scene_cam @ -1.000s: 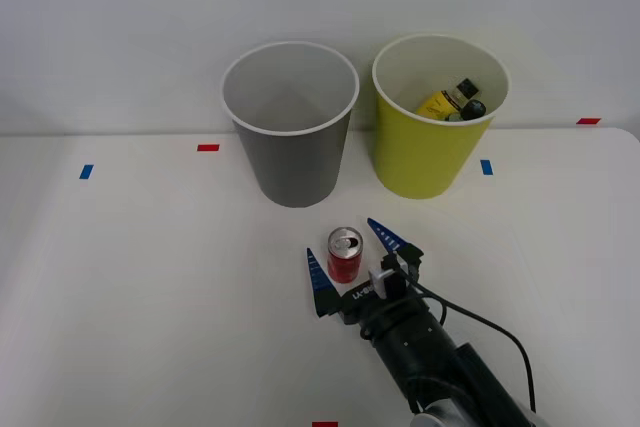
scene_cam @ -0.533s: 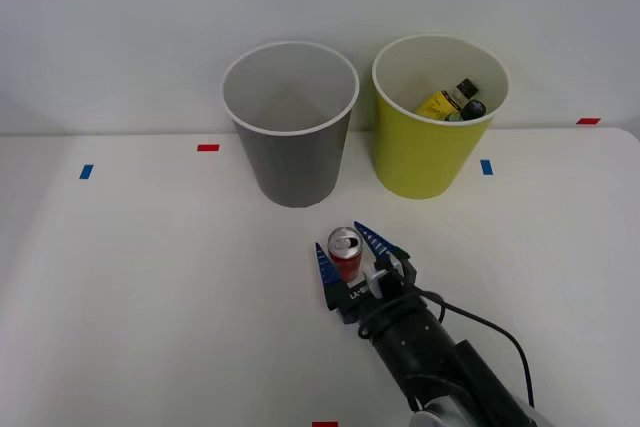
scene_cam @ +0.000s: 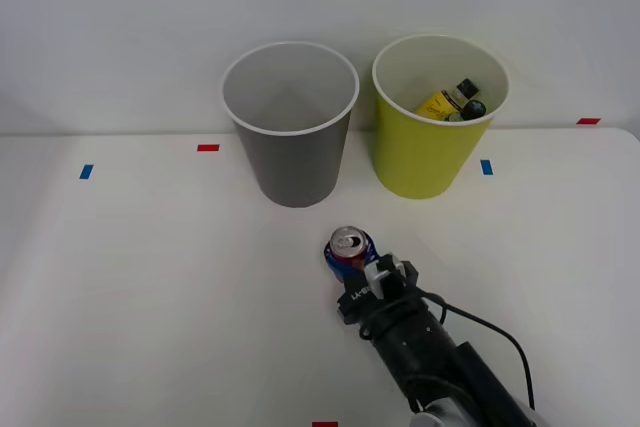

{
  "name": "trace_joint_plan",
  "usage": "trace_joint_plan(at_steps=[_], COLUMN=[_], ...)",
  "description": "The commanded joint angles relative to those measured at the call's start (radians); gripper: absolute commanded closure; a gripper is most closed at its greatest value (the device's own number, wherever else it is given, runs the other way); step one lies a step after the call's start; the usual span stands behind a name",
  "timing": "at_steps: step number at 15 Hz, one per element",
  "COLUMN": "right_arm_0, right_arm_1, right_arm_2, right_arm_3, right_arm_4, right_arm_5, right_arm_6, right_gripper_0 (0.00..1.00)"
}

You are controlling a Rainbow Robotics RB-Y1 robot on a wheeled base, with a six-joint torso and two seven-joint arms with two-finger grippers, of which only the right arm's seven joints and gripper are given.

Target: Put cans in the gray bin, plastic bottles in the light green bin

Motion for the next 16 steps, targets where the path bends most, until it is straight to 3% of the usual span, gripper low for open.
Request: trace_joint_plan(at_steps=[1,5,8,13,16], right_arm_0=[0.026,0.101,0.166,0.278,0.259], right_arm_1=[0.002,-0.003,-0.017,-0.144,-0.185], right_arm_2=[0.0,0.005,0.011,-0.026,-0.039], right_arm_3=[0.0,-0.009,-0.103,-0.477,-0.592], right_arm_4=[0.008,0.049,0.048,-0.01,-0.101], right_arm_5=[-0.056,-0.168,-0.196,-0.072,-0.061], right_arm_6=[-0.003,-0.017,-0.025,-0.048,-0.054], right_gripper_0=[1.0,1.0,1.0,1.0,1.0])
